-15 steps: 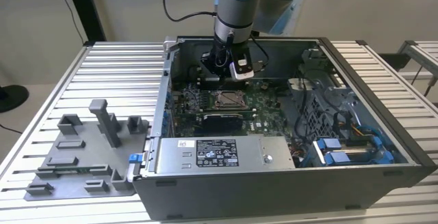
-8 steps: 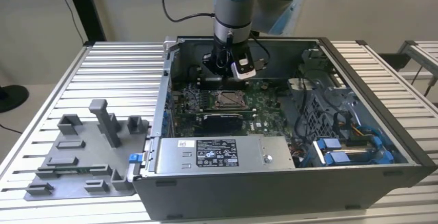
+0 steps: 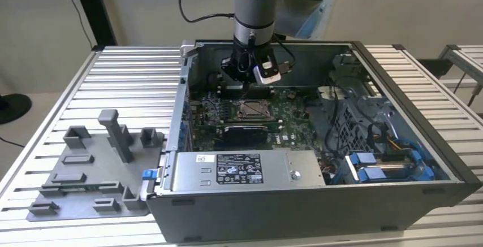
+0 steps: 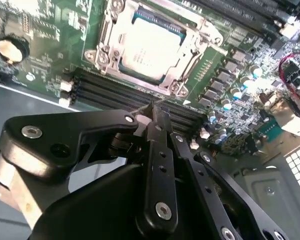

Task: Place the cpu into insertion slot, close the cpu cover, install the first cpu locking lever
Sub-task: 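Install the first cpu locking lever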

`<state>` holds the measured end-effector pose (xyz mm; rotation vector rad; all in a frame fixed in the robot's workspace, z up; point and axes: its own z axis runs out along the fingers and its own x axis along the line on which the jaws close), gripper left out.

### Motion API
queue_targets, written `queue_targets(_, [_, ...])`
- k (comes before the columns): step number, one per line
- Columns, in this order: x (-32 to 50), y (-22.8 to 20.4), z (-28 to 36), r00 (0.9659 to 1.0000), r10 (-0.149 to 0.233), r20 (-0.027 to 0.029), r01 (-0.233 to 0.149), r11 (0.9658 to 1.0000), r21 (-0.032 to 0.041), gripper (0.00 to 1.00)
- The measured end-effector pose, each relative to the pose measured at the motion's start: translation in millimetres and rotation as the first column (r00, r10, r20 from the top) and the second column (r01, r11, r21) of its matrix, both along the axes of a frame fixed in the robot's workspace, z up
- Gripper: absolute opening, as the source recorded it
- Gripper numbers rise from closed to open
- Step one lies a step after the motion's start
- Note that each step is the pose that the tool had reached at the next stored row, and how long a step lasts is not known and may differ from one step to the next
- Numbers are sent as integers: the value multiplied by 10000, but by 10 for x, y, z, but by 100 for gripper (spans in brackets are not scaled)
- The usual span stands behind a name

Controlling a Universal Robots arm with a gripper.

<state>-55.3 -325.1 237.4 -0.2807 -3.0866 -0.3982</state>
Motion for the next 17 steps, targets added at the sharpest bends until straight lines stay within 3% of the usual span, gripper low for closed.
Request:
queue_targets(3, [-25,36,-18,9999,112,49,-112,9999,3,0])
queue_targets(5, [-67,36,-36,9998,166,100,-167,9998,69,0])
queue_targets(8, [-166,36,-43,9997,190,124,-191,9997,135,0])
queue_targets(11, [-230,31,-49,9993,186,315,-200,9989,421,0])
queue_targets(14, [-258,23,-50,9976,171,664,-219,9971,724,0])
queue_targets(15, [-288,19,-50,9975,164,684,-220,9964,818,0])
queue_targets(17, [-372,9,-50,9975,157,695,-221,9954,931,0])
